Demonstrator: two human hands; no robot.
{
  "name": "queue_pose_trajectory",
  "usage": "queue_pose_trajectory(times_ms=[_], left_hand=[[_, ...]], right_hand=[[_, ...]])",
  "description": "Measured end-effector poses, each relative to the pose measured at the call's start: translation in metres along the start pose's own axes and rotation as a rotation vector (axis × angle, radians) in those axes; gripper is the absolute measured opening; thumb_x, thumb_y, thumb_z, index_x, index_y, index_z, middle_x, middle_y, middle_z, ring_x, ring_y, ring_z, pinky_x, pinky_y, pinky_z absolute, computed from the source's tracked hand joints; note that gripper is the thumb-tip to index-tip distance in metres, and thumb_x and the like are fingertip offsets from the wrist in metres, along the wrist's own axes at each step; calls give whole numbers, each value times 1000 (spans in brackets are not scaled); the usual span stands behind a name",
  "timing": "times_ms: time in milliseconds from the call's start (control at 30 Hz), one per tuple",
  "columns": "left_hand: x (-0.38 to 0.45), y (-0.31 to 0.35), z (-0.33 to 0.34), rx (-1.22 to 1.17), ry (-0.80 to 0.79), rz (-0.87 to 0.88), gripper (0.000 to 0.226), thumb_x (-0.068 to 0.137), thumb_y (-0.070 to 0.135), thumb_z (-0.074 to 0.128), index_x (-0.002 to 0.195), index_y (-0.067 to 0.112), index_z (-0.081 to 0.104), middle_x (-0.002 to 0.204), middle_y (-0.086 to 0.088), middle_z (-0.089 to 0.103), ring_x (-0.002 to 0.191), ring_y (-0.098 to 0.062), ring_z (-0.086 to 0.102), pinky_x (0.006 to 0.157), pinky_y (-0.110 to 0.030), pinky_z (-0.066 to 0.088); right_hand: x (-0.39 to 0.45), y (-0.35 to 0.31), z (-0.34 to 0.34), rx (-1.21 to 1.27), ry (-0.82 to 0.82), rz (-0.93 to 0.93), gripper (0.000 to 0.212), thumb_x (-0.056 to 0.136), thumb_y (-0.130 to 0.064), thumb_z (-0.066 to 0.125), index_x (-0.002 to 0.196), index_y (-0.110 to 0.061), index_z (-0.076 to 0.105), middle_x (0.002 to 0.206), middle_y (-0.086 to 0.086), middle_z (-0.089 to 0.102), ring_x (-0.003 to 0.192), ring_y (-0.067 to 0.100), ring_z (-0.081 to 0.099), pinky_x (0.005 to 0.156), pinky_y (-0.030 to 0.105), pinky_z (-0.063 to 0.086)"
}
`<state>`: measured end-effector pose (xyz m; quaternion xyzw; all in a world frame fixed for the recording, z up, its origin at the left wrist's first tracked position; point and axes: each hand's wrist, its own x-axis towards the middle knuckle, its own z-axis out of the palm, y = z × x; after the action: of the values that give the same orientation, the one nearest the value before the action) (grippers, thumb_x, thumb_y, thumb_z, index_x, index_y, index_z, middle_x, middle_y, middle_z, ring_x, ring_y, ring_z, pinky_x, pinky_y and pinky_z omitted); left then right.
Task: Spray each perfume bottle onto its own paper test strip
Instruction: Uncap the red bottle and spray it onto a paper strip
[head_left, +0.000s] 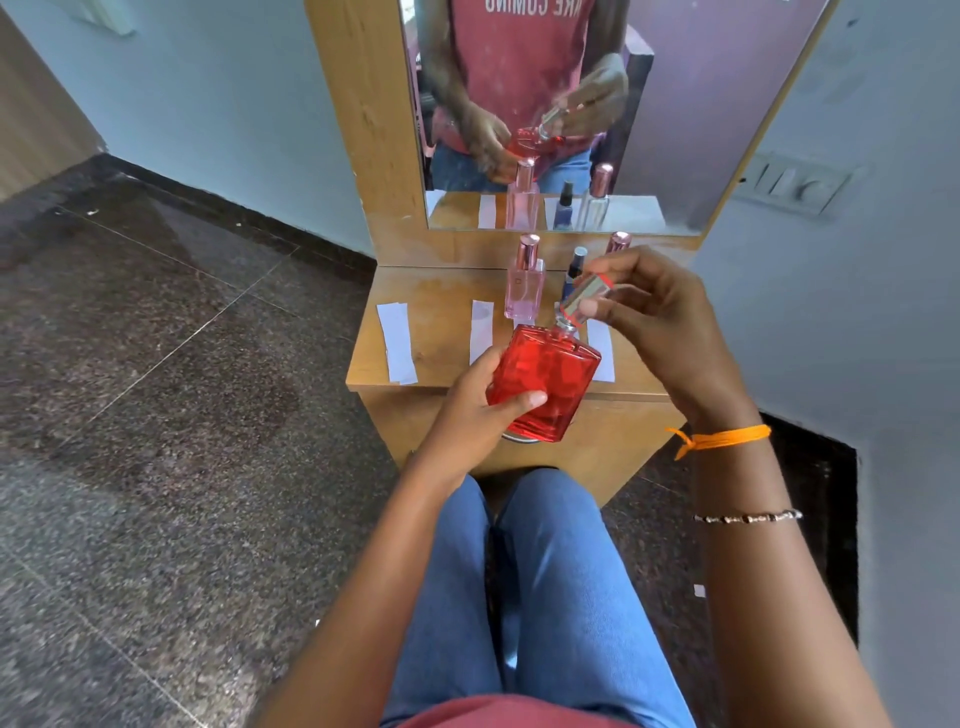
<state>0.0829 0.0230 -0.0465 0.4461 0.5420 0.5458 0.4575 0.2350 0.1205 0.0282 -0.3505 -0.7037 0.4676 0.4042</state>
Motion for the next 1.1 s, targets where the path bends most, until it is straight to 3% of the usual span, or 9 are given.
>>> queue_pose_trajectory(times_ms=[200,367,500,667,733,800,900,1000,1100], left_hand=[[0,-1,-1,-29,-21,25,38,83,10,66,113,32,57,105,16,69,104,-1,62,85,-14,47],[1,-2,1,-17,-12,48,38,83,11,66,115,29,56,104,15,69,103,-1,62,83,-13,47],[-1,-5,11,38,95,110,40,78,22,67,116,27,56,105,12,67,100,-3,63,86,-19,49],[-3,-9,15,98,180,133,43,76,25,66,117,24,56,107,5,67,102,-7,64,91,-28,50],[-3,-8,14,90,151,118,44,77,23,67,119,22,56,109,4,67,105,-8,63,93,-30,50],[-5,-7,8,44,91,84,39,78,22,67,115,27,57,108,8,68,106,-8,62,93,-29,50],[-7,-1,-6,-60,-39,11,35,79,21,66,112,31,59,107,9,70,107,-9,62,91,-24,49],[-7,5,-18,-112,-126,-27,36,80,18,66,115,26,59,108,3,69,108,-16,61,96,-31,48],[-8,8,-18,-72,-97,-12,36,82,14,67,115,26,57,109,4,69,107,-10,62,93,-25,48]], right_hand=[[3,-9,-3,-21,-182,30,35,77,5,68,105,-14,64,97,5,69,83,6,69,81,19,56],[4,-16,-5,-33,-197,78,38,77,4,68,111,-12,63,105,6,69,89,15,69,84,25,57],[2,-18,8,-7,-107,103,41,77,9,68,112,-11,62,97,4,70,76,-1,68,74,17,57],[-6,-15,26,-228,123,148,27,74,-3,75,101,-6,70,97,13,72,88,22,69,84,43,56],[-10,-15,34,-365,174,121,27,75,-10,76,101,-8,69,95,10,73,88,21,68,82,46,55],[-11,-17,33,-397,150,71,26,75,-14,76,100,-13,69,89,2,71,82,14,67,78,38,56],[-9,-21,19,-247,-65,44,34,78,-6,73,106,-25,66,86,-10,66,77,5,62,76,16,52],[-9,-21,12,108,-210,80,37,82,6,62,113,-15,62,84,-7,72,79,6,65,79,18,53],[-11,-18,18,241,-182,117,36,83,11,58,113,-8,60,82,-9,75,77,1,68,73,15,54]])
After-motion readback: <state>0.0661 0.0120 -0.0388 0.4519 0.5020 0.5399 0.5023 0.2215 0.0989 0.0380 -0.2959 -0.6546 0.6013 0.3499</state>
